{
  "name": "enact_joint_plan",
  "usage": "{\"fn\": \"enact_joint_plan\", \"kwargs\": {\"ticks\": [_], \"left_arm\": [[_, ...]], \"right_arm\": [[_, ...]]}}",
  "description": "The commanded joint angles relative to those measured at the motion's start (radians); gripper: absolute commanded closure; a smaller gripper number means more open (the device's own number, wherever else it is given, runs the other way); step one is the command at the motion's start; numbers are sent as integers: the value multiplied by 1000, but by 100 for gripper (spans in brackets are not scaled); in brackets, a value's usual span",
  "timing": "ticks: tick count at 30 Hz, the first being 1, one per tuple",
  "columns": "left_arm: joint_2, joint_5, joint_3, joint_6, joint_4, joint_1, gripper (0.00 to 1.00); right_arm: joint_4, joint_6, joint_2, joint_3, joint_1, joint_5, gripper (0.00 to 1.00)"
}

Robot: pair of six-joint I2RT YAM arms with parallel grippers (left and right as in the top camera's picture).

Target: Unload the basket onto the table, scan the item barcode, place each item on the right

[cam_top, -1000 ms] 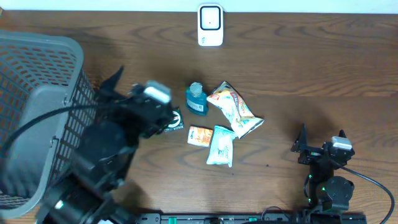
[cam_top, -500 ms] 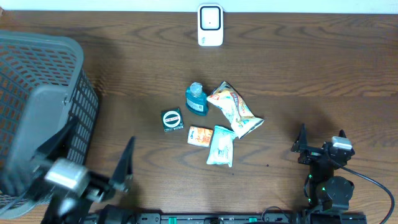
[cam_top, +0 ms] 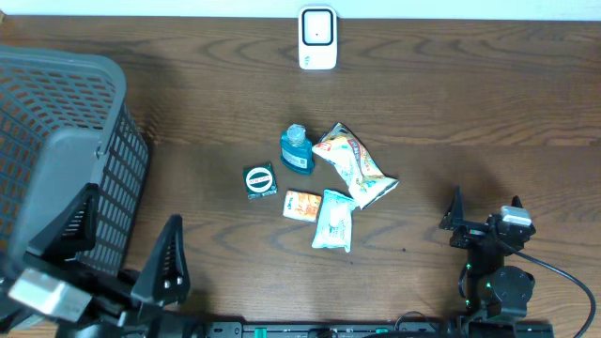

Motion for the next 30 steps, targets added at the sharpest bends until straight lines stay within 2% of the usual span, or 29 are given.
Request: {"fn": "enact_joint_plan", "kwargs": {"ticks": [1,4,12,19,30], "left_arm": [[2,58,-2,-36,-83,47,1],[-2,79,-2,-36,-53,53,2],[-7,74,32,-36,209,53,1],[-7,-4,88,-36,198,53,1],[-96,-1,77,-35,125,53,2]], "right_arm": [[-2,-12,-3,-1,-3,8,1],[-2,-12,-3,-1,-3,8,1],[-2,-12,-3,-1,-3,8,1],[-2,-12,-3,-1,-3,8,1],[-2,-12,-3,-1,-3,8,1]]}}
